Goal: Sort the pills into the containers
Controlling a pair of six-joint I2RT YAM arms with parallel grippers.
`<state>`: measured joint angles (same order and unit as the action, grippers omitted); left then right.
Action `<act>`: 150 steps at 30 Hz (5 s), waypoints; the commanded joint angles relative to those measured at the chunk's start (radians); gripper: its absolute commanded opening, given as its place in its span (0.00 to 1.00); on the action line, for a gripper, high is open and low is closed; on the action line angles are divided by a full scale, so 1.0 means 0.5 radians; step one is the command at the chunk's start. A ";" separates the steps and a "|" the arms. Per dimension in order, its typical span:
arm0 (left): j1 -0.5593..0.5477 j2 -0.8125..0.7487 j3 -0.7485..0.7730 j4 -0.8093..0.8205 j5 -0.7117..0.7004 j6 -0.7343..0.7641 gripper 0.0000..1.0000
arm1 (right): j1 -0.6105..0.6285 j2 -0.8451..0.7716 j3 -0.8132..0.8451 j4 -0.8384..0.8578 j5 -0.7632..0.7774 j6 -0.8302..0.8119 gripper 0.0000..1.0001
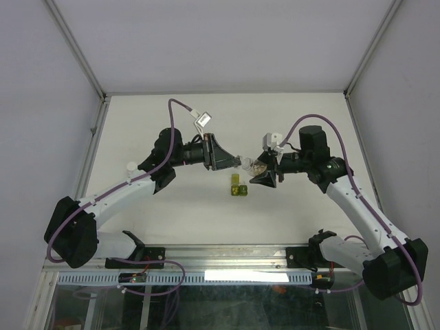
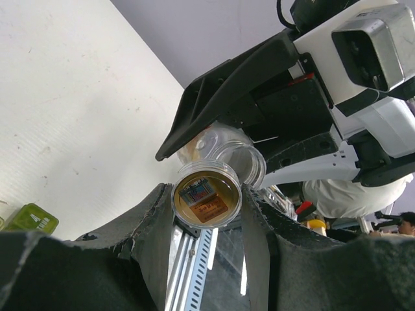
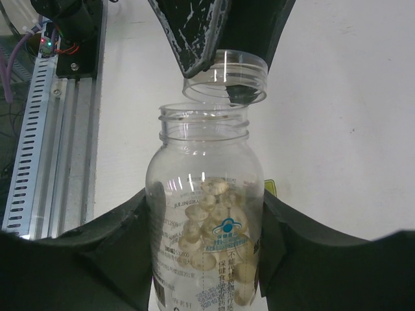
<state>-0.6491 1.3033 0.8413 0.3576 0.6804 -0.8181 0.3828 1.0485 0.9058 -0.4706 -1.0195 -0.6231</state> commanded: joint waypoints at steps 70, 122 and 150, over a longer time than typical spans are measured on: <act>-0.291 0.144 0.589 -0.823 0.189 2.245 0.81 | 0.109 0.081 0.134 -0.022 -0.038 -0.022 0.00; -0.523 -0.330 0.308 -0.764 -1.210 0.397 0.69 | 0.073 0.139 0.124 -0.031 -0.041 -0.048 0.00; -0.589 -0.186 0.360 -0.780 -0.986 0.421 0.37 | 0.066 0.126 0.128 -0.033 -0.047 -0.046 0.00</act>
<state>-0.9234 1.1999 0.9768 -0.0460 0.1101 -0.6224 0.4202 1.1240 0.9417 -0.5373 -1.0218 -0.6346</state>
